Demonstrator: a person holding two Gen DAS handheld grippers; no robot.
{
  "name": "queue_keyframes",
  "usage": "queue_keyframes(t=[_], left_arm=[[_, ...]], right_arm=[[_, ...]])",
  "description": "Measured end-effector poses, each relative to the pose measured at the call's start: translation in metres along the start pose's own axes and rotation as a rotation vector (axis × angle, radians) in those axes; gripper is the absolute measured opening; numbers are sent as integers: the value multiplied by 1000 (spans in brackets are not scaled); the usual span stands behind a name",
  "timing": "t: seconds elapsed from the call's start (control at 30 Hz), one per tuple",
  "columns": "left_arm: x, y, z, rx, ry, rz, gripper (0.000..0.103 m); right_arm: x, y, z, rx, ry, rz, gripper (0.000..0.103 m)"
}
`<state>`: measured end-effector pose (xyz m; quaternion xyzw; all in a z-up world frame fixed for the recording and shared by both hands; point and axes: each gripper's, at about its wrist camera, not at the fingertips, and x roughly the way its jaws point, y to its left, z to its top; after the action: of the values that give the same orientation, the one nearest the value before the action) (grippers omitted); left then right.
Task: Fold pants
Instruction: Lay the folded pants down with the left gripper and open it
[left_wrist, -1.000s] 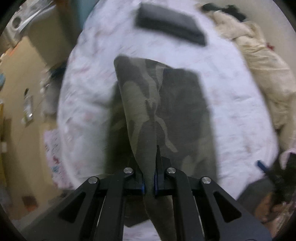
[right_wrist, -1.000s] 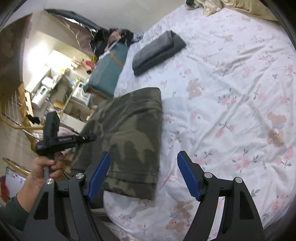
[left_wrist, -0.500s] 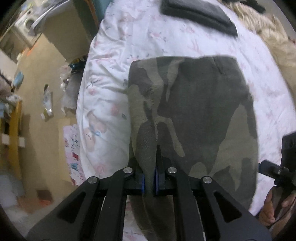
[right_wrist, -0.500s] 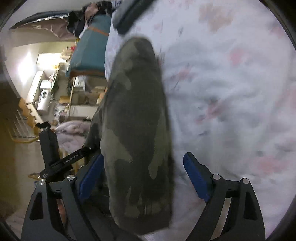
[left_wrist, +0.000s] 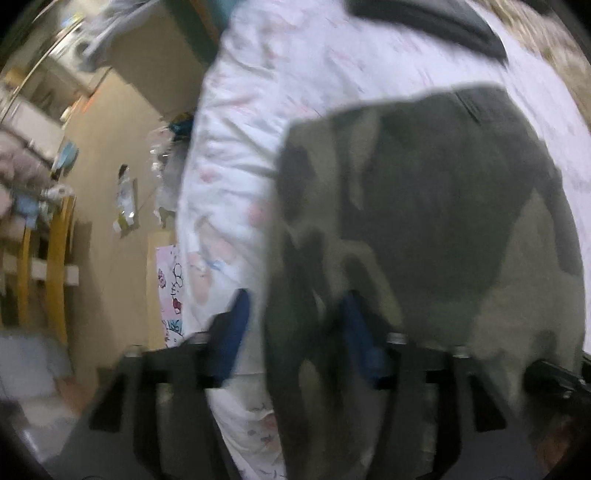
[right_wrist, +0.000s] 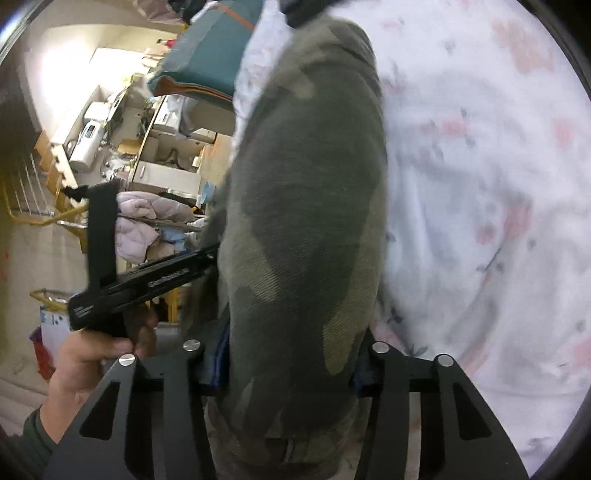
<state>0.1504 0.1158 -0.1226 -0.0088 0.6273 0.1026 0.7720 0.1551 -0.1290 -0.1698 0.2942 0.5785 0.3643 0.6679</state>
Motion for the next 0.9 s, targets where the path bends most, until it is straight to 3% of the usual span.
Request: queue_keyframes(t=[0.07, 0.2, 0.4, 0.47, 0.5, 0.57, 0.63, 0.77, 0.87, 0.9], left_arm=[[-15, 11, 2, -82, -55, -80, 63], [-35, 8, 2, -81, -118, -215, 63], [-36, -20, 4, 18, -123, -213, 63], [-37, -26, 4, 32, -116, -229, 63], [-36, -29, 4, 40, -104, -240, 63], [-29, -36, 9, 54, -49, -302, 63], [-27, -43, 18, 64, -9, -352, 63], [-31, -56, 59, 89, -57, -385, 69], [-27, -73, 103, 143, -117, -471, 93], [-19, -82, 115, 183, -107, -500, 95]], right_arm=[[-19, 5, 14, -44, 2, -7, 47], [-75, -1, 56, -157, 79, -35, 46], [-102, -94, 109, -38, 181, -175, 48], [-95, -101, 112, -44, 209, -197, 51], [-94, -106, 106, -44, 214, -226, 59], [-96, -114, 103, -20, 192, -308, 81], [-102, -123, 97, 22, 174, -335, 93], [-129, -126, 84, 98, 104, -367, 94], [-170, -114, 64, 216, -111, -313, 96], [-180, -114, 54, 268, -187, -295, 100]])
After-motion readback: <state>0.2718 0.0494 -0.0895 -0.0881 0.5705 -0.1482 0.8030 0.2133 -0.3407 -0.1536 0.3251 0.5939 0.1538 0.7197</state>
